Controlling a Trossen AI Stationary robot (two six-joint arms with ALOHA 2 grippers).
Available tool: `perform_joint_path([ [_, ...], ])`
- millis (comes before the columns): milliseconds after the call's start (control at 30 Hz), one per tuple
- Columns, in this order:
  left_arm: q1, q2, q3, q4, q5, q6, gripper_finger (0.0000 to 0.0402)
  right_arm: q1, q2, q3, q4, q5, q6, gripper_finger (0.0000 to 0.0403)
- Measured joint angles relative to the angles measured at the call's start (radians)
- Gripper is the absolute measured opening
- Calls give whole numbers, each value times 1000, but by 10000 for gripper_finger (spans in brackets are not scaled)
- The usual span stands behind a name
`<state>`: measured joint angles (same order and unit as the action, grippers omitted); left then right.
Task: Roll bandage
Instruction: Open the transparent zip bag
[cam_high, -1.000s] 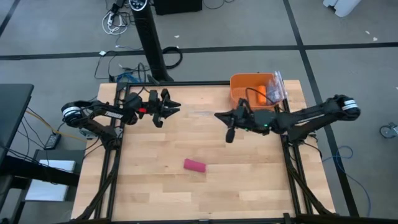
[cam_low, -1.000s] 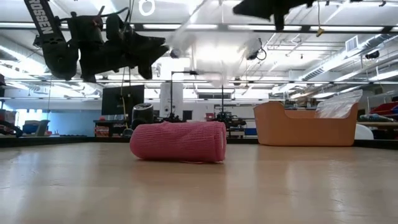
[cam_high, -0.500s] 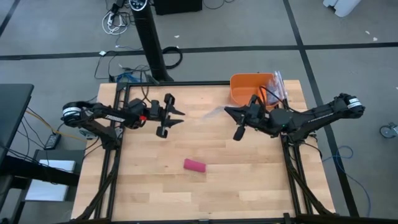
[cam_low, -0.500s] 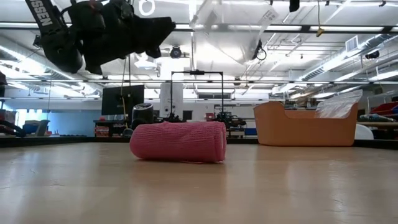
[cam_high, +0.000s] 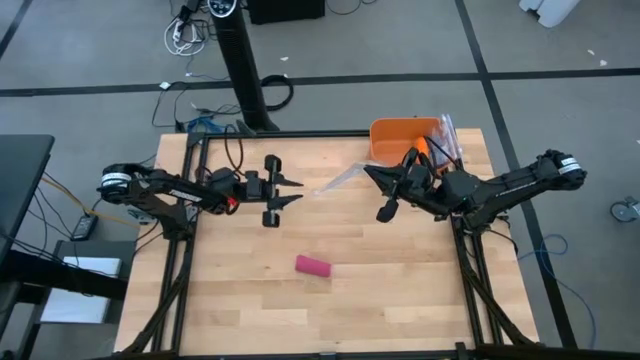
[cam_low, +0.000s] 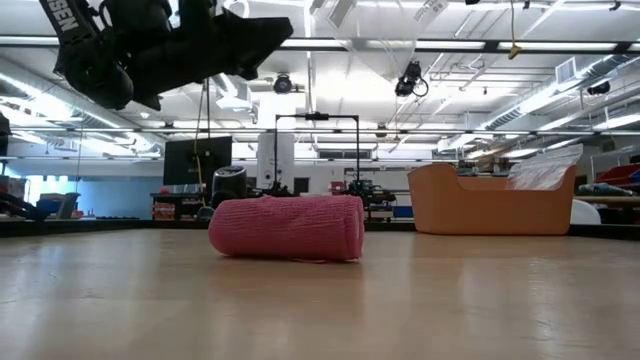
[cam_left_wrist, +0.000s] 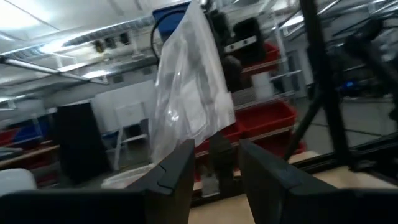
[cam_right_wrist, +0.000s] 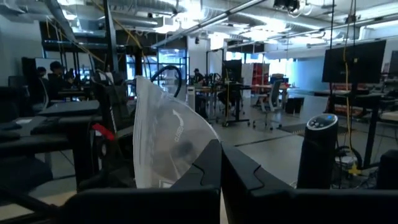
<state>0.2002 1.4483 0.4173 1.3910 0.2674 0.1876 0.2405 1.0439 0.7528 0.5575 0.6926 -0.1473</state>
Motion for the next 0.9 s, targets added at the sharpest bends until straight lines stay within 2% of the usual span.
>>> perform_joint_path([
  [167, -33, 1, 64, -100, -93, 72, 132, 0, 0, 0, 28, 0, -22, 0],
  [367, -50, 1, 160, -228, -101, 74, 132, 0, 0, 0, 46, 0, -39, 0],
  [733, -64, 7, 210, -273, -127, 126, 132, 0, 0, 0, 52, -1, -41, 0],
  [900, -64, 7, 210, -276, -187, 127, 127, 0, 0, 0, 58, -2, -41, 0],
])
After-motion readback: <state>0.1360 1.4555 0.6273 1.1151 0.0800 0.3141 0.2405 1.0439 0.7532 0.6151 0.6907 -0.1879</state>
